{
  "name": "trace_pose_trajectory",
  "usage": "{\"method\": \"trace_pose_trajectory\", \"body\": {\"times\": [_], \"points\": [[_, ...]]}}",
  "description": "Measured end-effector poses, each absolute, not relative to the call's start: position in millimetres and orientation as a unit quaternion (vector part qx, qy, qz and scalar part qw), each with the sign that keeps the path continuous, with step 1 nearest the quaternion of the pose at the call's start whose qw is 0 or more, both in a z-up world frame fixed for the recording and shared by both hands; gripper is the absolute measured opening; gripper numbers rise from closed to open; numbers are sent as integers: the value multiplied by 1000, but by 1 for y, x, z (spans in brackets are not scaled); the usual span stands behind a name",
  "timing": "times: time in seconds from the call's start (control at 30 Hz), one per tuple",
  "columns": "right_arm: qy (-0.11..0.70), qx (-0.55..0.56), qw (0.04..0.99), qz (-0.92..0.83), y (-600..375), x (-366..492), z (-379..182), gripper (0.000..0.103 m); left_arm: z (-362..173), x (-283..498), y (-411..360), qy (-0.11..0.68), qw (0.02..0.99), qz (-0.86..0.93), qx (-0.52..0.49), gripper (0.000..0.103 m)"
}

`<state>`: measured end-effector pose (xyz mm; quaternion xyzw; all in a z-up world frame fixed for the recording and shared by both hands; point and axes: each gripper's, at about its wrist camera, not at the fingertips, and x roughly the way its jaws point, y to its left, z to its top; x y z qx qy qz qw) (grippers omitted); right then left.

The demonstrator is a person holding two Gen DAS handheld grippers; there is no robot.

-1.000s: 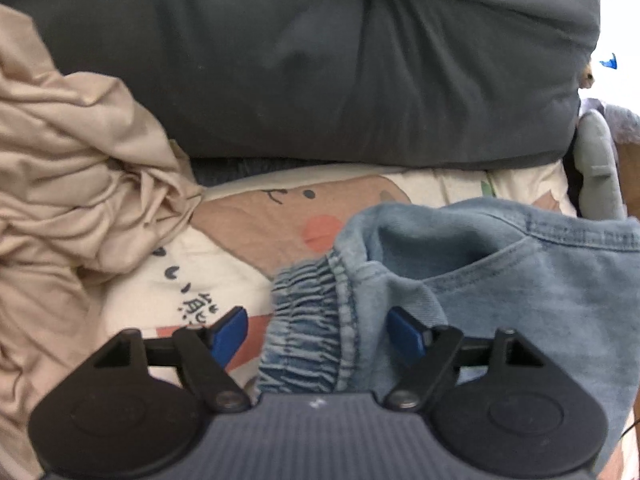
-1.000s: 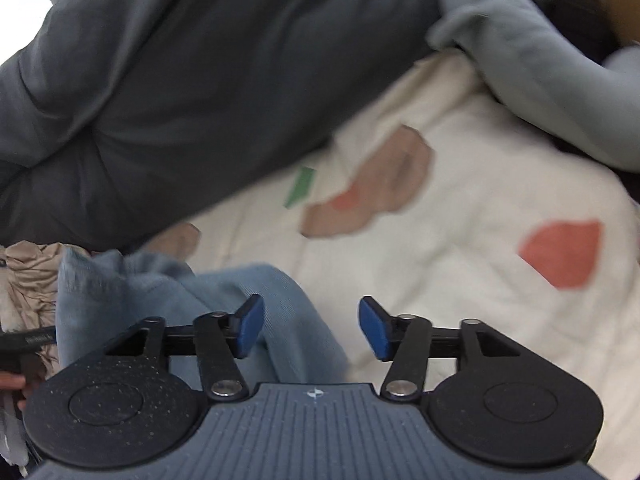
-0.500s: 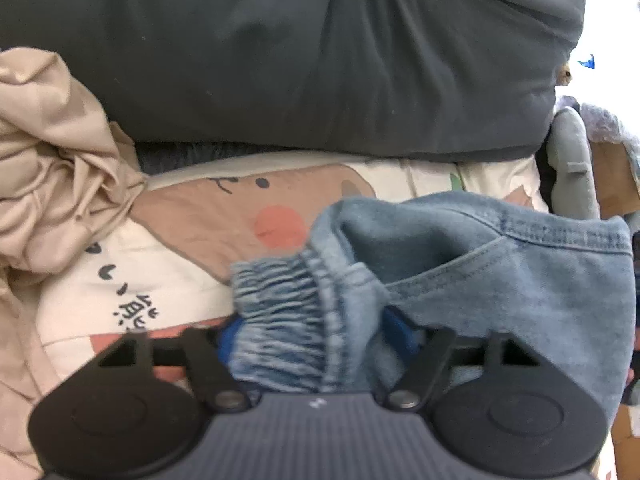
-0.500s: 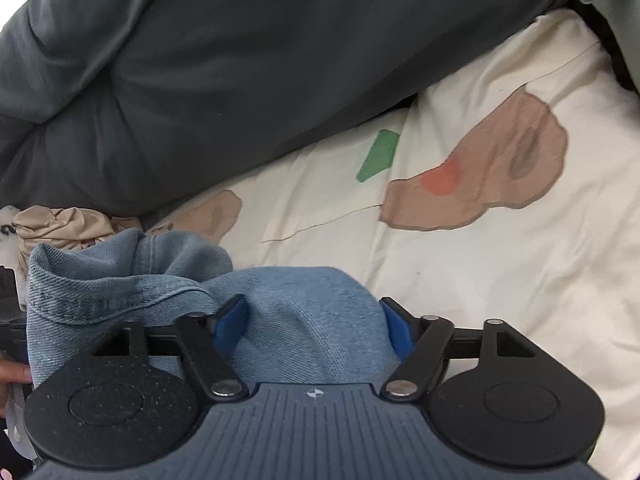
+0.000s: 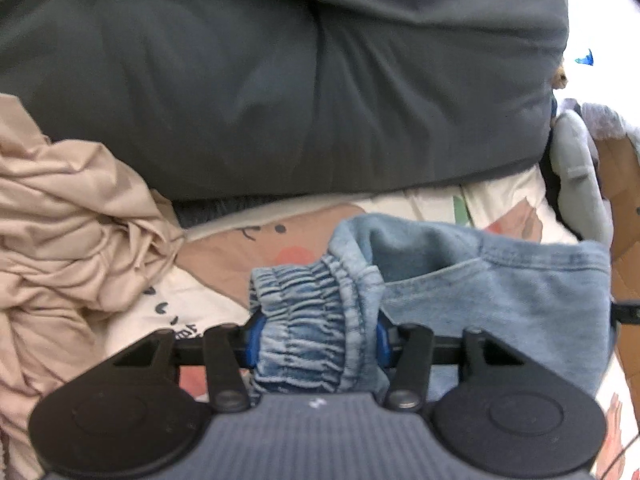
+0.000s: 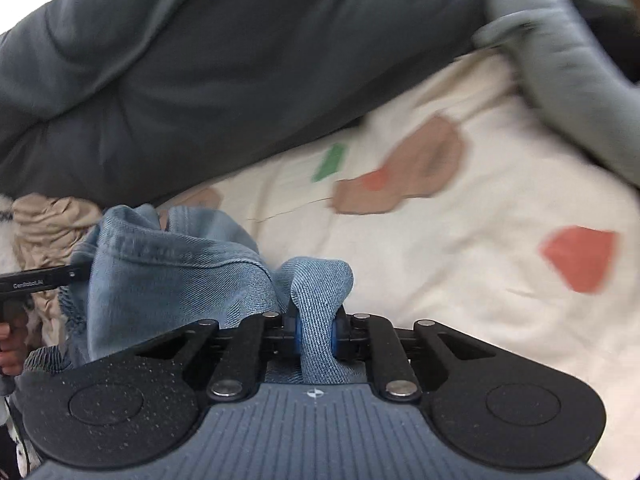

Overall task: Fold clothes
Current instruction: 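Grasp the elastic waistband with the left gripper while the right gripper grasps denim, then hold the waistband with the left gripper while the right gripper pulls a leg outward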

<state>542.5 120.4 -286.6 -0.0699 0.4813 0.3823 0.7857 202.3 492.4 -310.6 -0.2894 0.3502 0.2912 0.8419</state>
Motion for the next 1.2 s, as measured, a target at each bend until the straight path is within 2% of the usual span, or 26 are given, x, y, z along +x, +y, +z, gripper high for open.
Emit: {"method": "trace_pose_trajectory", "body": {"times": [0.47, 0.87, 1.0, 1.2], "points": [[449, -22, 854, 263, -6, 490, -211, 11, -274, 224, 466, 306, 866, 284, -276, 53], [436, 6, 866, 244, -46, 430, -138, 12, -246, 209, 461, 273, 879, 268, -285, 53], [490, 15, 835, 252, -42, 424, -153, 13, -243, 183, 465, 270, 871, 282, -298, 53], [552, -28, 782, 288, -10, 429, -182, 14, -250, 134, 463, 254, 857, 311, -325, 52]]}}
